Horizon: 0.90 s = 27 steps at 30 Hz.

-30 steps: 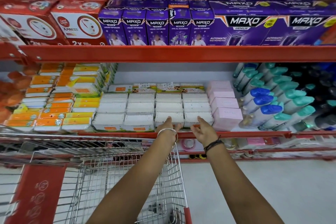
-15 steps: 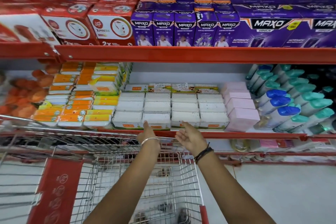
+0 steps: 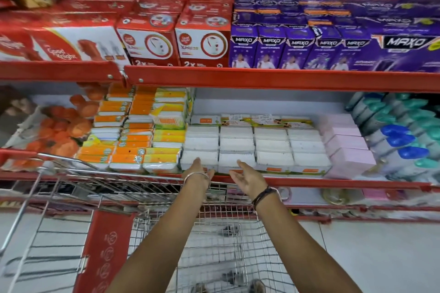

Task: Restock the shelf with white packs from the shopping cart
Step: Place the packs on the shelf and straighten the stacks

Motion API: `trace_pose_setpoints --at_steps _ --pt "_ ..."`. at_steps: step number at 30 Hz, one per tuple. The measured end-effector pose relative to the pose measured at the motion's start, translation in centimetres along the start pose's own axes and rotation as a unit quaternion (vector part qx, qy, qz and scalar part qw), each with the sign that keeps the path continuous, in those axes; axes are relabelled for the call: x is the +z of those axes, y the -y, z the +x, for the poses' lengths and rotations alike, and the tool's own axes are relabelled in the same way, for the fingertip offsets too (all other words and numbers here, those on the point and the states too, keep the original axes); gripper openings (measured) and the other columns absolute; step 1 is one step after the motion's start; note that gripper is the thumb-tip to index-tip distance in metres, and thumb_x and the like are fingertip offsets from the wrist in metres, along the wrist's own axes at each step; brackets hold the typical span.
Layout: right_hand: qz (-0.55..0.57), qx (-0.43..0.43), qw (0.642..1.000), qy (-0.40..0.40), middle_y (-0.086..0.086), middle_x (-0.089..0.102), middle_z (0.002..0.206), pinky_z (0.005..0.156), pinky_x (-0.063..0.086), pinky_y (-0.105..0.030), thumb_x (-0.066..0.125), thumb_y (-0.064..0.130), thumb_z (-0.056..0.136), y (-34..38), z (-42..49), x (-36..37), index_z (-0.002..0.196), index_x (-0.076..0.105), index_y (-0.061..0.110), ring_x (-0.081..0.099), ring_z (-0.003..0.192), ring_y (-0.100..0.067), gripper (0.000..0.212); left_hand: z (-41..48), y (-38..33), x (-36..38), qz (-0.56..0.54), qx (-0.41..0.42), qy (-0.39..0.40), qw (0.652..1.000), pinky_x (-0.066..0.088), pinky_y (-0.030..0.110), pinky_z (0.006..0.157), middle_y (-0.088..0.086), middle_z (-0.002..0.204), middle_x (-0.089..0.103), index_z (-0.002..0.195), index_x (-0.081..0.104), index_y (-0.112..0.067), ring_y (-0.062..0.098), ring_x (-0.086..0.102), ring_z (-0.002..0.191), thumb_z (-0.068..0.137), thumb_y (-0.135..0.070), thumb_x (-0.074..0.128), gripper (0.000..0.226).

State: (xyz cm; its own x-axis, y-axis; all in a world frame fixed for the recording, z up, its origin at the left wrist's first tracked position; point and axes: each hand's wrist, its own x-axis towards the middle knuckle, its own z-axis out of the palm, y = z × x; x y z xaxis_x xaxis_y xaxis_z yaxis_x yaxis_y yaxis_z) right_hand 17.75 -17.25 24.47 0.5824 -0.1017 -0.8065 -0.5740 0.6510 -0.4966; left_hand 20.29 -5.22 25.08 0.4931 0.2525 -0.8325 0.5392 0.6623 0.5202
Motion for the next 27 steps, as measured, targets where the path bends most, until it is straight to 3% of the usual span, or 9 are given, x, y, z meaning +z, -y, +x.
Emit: trace_pose_setpoints --at_steps 2,11,15,17,19,21,24,25,27 --pt "-0.001 0.0 1.0 -0.011 -0.028 0.049 0.133 0.09 0.051 -0.031 0.061 0.014 0.09 -0.2 0.2 0.2 0.126 0.051 0.002 0.056 0.119 -0.03 0.039 0.3 -0.1 0.0 -0.008 -0.006 -0.007 1.0 0.055 0.039 0.082 0.019 0.145 0.033 0.129 0.044 -0.005 0.04 0.051 0.116 0.091 -0.021 0.059 0.044" --pt "0.002 -0.033 0.999 -0.036 -0.027 0.051 0.132 0.095 0.051 -0.032 0.06 0.014 0.091 0.3 0.5 0.8 0.125 0.052 0.001 0.057 0.117 -0.03 0.038 1.2 -0.7 0.2 -0.019 -0.013 -0.028 0.999 0.058 0.041 0.08 0.02 0.145 0.031 0.133 0.038 -0.005 0.04 0.049 0.116 0.088 -0.017 0.062 0.053" --pt "-0.01 -0.041 0.998 -0.038 -0.028 0.055 0.127 0.089 0.053 -0.031 0.06 0.015 0.091 0.2 -0.1 0.6 0.126 0.052 0.002 0.061 0.111 -0.031 0.039 1.7 -0.6 -0.6 0.041 0.01 0.063 0.997 0.061 0.032 0.061 0.021 0.138 0.046 0.132 0.039 -0.002 0.024 0.063 0.085 0.095 -0.021 0.052 0.044" --pt "-0.042 -0.048 0.997 -0.052 -0.025 0.064 0.109 0.084 0.056 -0.031 0.064 0.022 0.088 0.1 -0.6 0.5 0.113 0.058 0.001 0.067 0.095 -0.029 0.033 1.1 -0.5 -0.8 0.04 -0.009 0.046 0.998 0.059 0.031 0.049 0.022 0.126 0.054 0.125 0.044 -0.004 0.027 0.065 0.081 0.092 -0.025 0.058 0.041" --pt "-0.138 -0.097 0.98 -0.1 -0.015 0.068 0.074 0.064 0.058 -0.031 0.065 0.034 0.086 0.0 -1.1 0.4 0.079 0.061 0.003 0.065 0.062 -0.022 0.033 0.7 -0.4 -0.6 0.125 0.005 0.025 0.992 0.056 0.03 0.045 0.021 0.094 0.062 0.102 0.051 -0.001 0.029 0.063 0.067 0.088 -0.029 0.063 0.034" --pt "-0.256 -0.23 0.927 -0.147 -0.006 0.059 0.056 0.05 0.048 -0.028 0.062 0.042 0.086 -0.1 -1.3 0.3 0.066 0.057 0.005 0.055 0.048 -0.017 0.042 0.5 -0.5 -0.4 0.319 0.161 0.018 0.934 0.055 0.04 0.065 0.023 0.077 0.059 0.082 0.055 0.001 0.031 0.059 0.065 0.088 -0.03 0.061 0.032" --pt "-0.37 -0.425 0.811 -0.153 -0.001 0.06 0.068 0.051 0.046 -0.027 0.055 0.039 0.091 0.7 -0.9 0.5 0.089 0.055 0.006 0.058 0.062 -0.02 0.033 0.5 -2.0 -0.6 0.454 0.493 0.061 0.739 0.046 0.037 0.074 0.016 0.085 0.056 0.086 0.056 -0.003 0.027 0.053 0.08 0.093 -0.019 0.052 0.018" --pt "-0.416 -0.464 0.768 -0.148 -0.004 0.064 0.08 0.058 0.05 -0.03 0.052 0.038 0.093 1.2 -0.4 0.7 0.098 0.055 0.008 0.061 0.072 -0.022 0.031 1.1 -2.6 -0.5 0.483 0.567 0.066 0.663 0.046 0.039 0.078 0.018 0.095 0.057 0.096 0.056 -0.002 0.03 0.053 0.088 0.093 -0.017 0.05 0.017" --pt "-0.522 -0.513 0.671 -0.118 -0.011 0.063 0.111 0.082 0.052 -0.037 0.048 0.035 0.095 2.2 1.5 0.9 0.116 0.052 0.009 0.06 0.1 -0.026 0.034 2.6 -3.5 0.1 0.573 0.607 0.064 0.546 0.044 0.044 0.09 0.021 0.118 0.055 0.117 0.051 -0.002 0.035 0.049 0.111 0.095 -0.021 0.046 0.029"
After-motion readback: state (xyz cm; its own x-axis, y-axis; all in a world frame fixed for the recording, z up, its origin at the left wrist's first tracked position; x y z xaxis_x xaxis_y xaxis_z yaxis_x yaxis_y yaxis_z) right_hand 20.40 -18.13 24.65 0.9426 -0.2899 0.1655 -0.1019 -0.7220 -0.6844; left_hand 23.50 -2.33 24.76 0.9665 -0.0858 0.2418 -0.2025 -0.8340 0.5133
